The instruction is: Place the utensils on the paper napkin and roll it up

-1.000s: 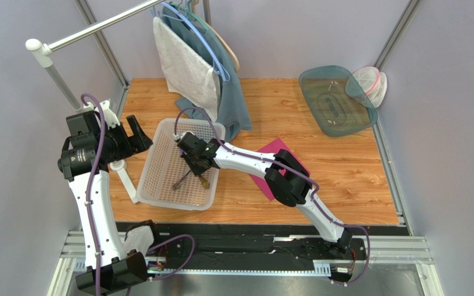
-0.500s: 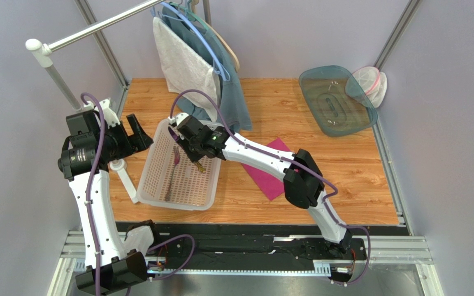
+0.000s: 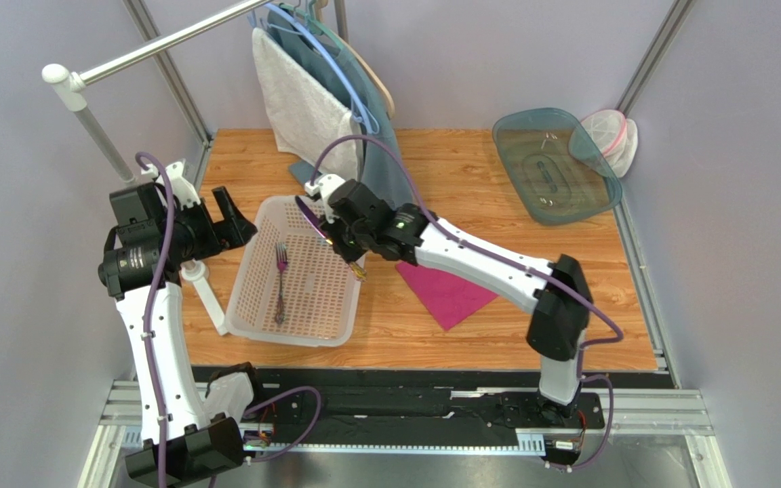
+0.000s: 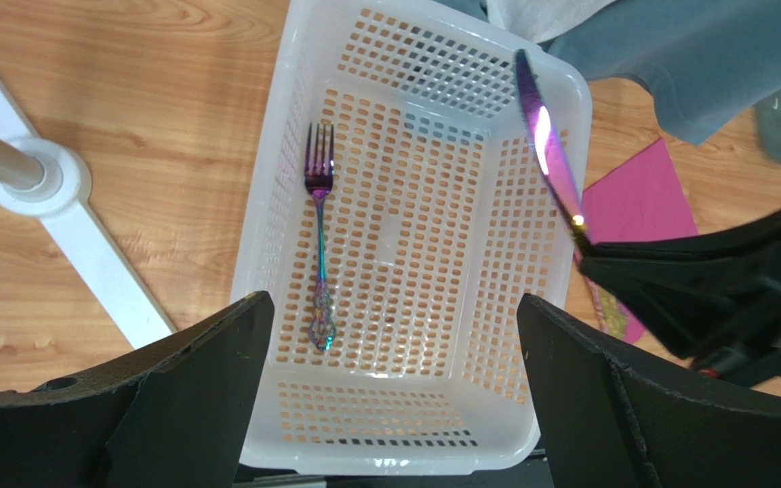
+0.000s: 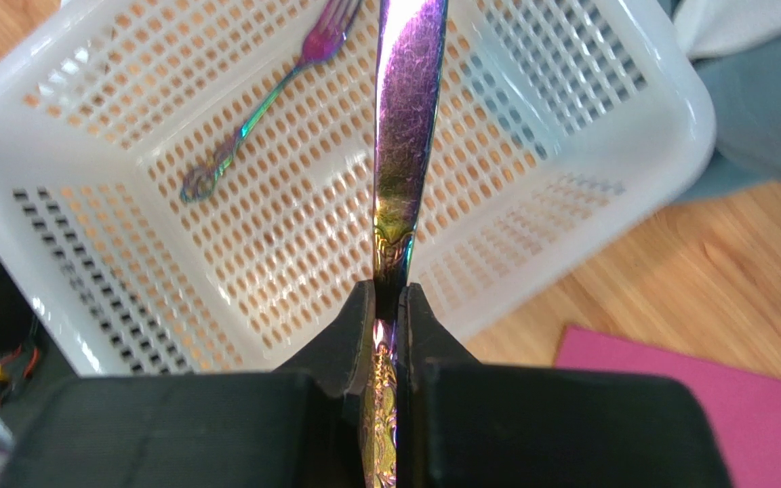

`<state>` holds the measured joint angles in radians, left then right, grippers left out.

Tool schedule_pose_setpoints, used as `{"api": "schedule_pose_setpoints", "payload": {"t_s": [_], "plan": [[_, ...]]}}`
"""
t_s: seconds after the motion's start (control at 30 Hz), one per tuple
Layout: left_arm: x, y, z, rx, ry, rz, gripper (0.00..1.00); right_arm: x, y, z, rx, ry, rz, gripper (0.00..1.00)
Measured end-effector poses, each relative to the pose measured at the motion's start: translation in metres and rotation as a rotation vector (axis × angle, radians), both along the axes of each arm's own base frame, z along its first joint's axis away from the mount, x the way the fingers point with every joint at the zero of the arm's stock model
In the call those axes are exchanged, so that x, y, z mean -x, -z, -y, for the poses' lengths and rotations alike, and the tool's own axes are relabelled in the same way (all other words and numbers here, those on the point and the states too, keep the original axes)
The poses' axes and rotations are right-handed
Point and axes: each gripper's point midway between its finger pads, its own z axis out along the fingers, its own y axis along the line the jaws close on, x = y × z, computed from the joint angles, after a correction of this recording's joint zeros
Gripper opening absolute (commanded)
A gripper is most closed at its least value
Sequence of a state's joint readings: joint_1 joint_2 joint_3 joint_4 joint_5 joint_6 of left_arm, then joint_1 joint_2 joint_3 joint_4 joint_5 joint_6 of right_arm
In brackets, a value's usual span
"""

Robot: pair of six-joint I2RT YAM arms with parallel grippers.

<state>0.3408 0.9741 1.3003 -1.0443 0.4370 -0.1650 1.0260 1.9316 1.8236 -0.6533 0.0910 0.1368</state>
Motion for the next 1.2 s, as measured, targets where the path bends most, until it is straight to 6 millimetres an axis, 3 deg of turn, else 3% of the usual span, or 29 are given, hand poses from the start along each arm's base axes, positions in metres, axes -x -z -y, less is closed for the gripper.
{"api": "schedule_pose_setpoints", "payload": {"t_s": [0.13,0.3,0.43,0.57,0.7,0.93,1.07,1.2], "plan": [[0.002,0.004,0.006,-0.011,0.062,0.024,0.99,0.012,-0.005,0.048,-0.001,0.021,-0.020,0.00],[0.009,0.009,0.023,-0.032,0.211,0.086,0.99,0.039,0.016,0.126,0.066,0.072,-0.068,0.00],[0.011,0.009,0.039,-0.046,0.335,0.152,0.99,0.048,0.038,0.169,0.099,0.120,-0.125,0.00],[0.012,0.011,0.058,-0.060,0.444,0.205,0.99,0.039,0.059,0.212,0.118,0.231,-0.190,0.00],[0.008,0.012,0.069,-0.072,0.502,0.238,0.99,0.021,0.066,0.249,0.095,0.377,-0.223,0.00],[-0.021,-0.007,0.057,-0.136,0.420,0.350,0.99,-0.029,0.068,0.286,0.035,0.641,-0.188,0.00],[-0.034,-0.017,0.053,-0.116,0.361,0.382,0.99,-0.045,0.085,0.290,0.032,0.732,-0.203,0.00],[-0.041,-0.020,0.051,-0.093,0.325,0.404,0.99,-0.050,0.098,0.287,0.014,0.774,-0.229,0.00]]}}
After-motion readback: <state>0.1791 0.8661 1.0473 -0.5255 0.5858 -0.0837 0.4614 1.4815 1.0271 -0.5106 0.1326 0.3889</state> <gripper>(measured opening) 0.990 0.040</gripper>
